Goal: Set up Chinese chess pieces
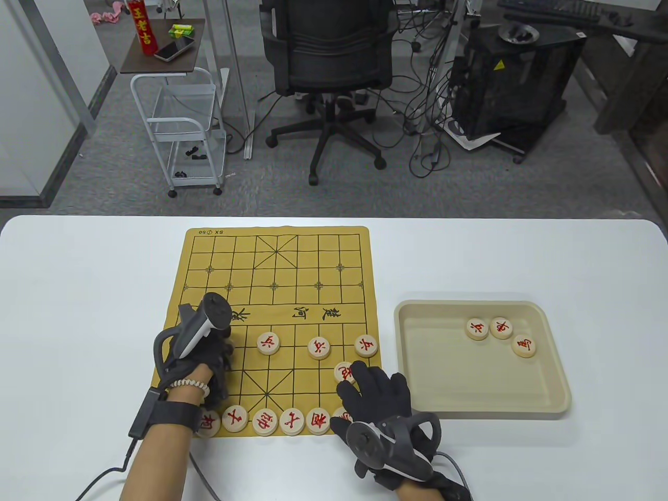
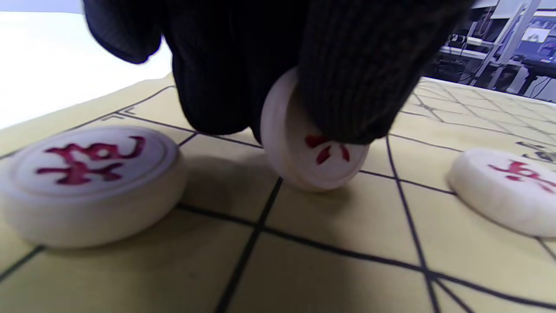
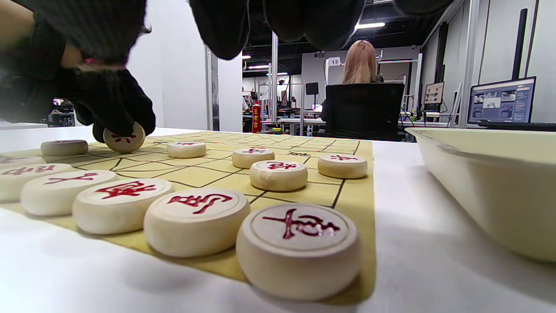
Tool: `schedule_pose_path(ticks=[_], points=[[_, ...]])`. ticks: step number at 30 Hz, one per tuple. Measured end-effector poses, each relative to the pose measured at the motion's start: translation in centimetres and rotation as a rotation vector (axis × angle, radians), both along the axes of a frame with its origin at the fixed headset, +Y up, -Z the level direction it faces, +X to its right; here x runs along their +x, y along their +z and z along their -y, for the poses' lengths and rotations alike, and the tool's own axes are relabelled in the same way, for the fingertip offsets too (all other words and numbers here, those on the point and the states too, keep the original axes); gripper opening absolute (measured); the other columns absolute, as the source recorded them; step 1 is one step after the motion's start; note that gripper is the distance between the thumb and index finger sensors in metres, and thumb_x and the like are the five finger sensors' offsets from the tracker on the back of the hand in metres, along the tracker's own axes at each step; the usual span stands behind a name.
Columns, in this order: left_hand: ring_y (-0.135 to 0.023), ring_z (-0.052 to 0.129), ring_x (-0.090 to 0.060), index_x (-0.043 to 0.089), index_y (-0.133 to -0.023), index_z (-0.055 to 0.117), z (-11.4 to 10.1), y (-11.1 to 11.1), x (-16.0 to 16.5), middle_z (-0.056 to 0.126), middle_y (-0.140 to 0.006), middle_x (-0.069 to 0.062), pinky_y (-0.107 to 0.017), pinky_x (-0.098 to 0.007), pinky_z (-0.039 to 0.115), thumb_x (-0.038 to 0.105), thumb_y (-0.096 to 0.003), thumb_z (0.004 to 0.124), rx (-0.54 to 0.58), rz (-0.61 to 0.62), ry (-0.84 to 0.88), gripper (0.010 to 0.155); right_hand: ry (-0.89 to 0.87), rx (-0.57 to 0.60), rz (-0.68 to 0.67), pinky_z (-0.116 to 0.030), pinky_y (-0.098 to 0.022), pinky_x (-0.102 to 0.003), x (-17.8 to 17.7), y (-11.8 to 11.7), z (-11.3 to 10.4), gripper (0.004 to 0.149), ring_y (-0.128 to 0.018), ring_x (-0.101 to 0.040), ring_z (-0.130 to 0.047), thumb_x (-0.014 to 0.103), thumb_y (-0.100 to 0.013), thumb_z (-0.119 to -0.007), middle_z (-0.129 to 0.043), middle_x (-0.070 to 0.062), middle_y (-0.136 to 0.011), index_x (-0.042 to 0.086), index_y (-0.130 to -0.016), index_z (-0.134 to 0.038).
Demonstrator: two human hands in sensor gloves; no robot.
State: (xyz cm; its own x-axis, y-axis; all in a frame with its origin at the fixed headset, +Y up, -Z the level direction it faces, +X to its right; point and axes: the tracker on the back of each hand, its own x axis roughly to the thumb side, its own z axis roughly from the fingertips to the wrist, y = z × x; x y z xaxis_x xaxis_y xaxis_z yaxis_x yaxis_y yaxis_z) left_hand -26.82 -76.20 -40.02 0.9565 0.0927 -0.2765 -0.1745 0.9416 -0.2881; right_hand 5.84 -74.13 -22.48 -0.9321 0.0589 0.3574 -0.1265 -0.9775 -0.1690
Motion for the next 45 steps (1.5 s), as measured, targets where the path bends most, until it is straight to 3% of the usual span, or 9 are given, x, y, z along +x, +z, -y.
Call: schedule_pose_path(ticks=[10, 16, 23, 28, 34, 37, 41, 45], points=[[-0.088, 0.09, -0.035, 0.037, -0.093, 0.078, 0.8, -0.9, 0.5, 0.091, -0.097, -0.005, -0.068, -0.064, 0.06, 0.036, -0.0354, 0.093, 0.003, -0.003, -0.06, 0.06, 0.007, -0.002, 0.004, -0.052, -0.076, -0.072, -0.1, 0.1, -0.2, 0.067, -0.109, -0.04, -0.065, 0.058, -0.047, -0.082, -0.054, -0.011, -0.12, 0.028, -0.105, -0.068], [-0.097, 0.076, -0.04, 0.038, -0.1, 0.068, 1.1, -1.1, 1.1, 0.075, -0.108, -0.009, -0.071, -0.066, 0.052, 0.042, -0.0383, 0.086, -0.089, 0.003, -0.162, 0.065, 0.003, -0.013, 0.009, -0.052, -0.076, -0.071, 0.0, 0.1, -0.1, 0.067, -0.109, -0.04, -0.065, 0.058, -0.047, -0.082, -0.054, -0.011, -0.12, 0.028, -0.105, -0.068], [-0.099, 0.07, -0.042, 0.036, -0.104, 0.06, 1.5, -1.2, 0.3, 0.066, -0.113, -0.011, -0.071, -0.066, 0.049, 0.044, -0.0413, 0.078, -0.165, -0.007, -0.14, 0.066, 0.006, -0.019, 0.009, -0.052, -0.076, -0.072, 0.0, 0.1, -0.2, 0.066, -0.109, -0.04, -0.065, 0.058, -0.048, -0.082, -0.054, -0.011, -0.12, 0.028, -0.106, -0.068], [-0.1, 0.067, -0.043, 0.036, -0.105, 0.057, 1.6, -1.0, -0.3, 0.064, -0.113, -0.012, -0.072, -0.066, 0.047, 0.045, -0.0421, 0.076, -0.16, -0.015, -0.123, 0.067, 0.014, -0.027, 0.009, -0.052, -0.076, -0.072, -0.1, 0.0, -0.2, 0.067, -0.109, -0.04, -0.065, 0.059, -0.048, -0.082, -0.054, -0.012, -0.12, 0.028, -0.106, -0.068], [-0.098, 0.071, -0.042, 0.035, -0.105, 0.059, 0.3, 0.3, -1.0, 0.065, -0.112, -0.012, -0.071, -0.066, 0.05, 0.045, -0.0416, 0.078, -0.028, 0.017, -0.008, 0.067, 0.011, -0.025, 0.008, -0.052, -0.076, -0.072, -0.1, 0.0, -0.2, 0.067, -0.109, -0.04, -0.065, 0.059, -0.048, -0.081, -0.054, -0.012, -0.12, 0.028, -0.106, -0.067], [-0.098, 0.07, -0.042, 0.034, -0.105, 0.058, -1.2, 2.0, -1.1, 0.064, -0.113, -0.012, -0.071, -0.066, 0.051, 0.047, -0.0408, 0.079, 0.106, 0.065, 0.078, 0.069, 0.012, -0.028, 0.009, -0.052, -0.076, -0.072, -0.1, 0.0, -0.2, 0.067, -0.109, -0.04, -0.065, 0.059, -0.048, -0.082, -0.054, -0.012, -0.12, 0.028, -0.106, -0.067], [-0.1, 0.069, -0.044, 0.032, -0.106, 0.055, -3.0, 5.4, -1.0, 0.061, -0.113, -0.014, -0.071, -0.067, 0.05, 0.049, -0.0406, 0.08, 0.211, 0.154, 0.303, 0.072, 0.021, -0.028, 0.007, -0.052, -0.076, -0.071, -0.1, 0.0, -0.2, 0.068, -0.109, -0.04, -0.065, 0.059, -0.048, -0.082, -0.054, -0.012, -0.12, 0.028, -0.106, -0.067], [-0.101, 0.068, -0.045, 0.032, -0.107, 0.054, -4.2, 8.8, -1.1, 0.061, -0.114, -0.014, -0.071, -0.069, 0.049, 0.05, -0.0401, 0.08, 0.301, 0.238, 0.308, 0.074, 0.023, -0.025, 0.017, -0.052, -0.076, -0.072, -0.1, 0.1, -0.2, 0.068, -0.109, -0.04, -0.065, 0.059, -0.048, -0.081, -0.054, -0.012, -0.12, 0.028, -0.107, -0.067]])
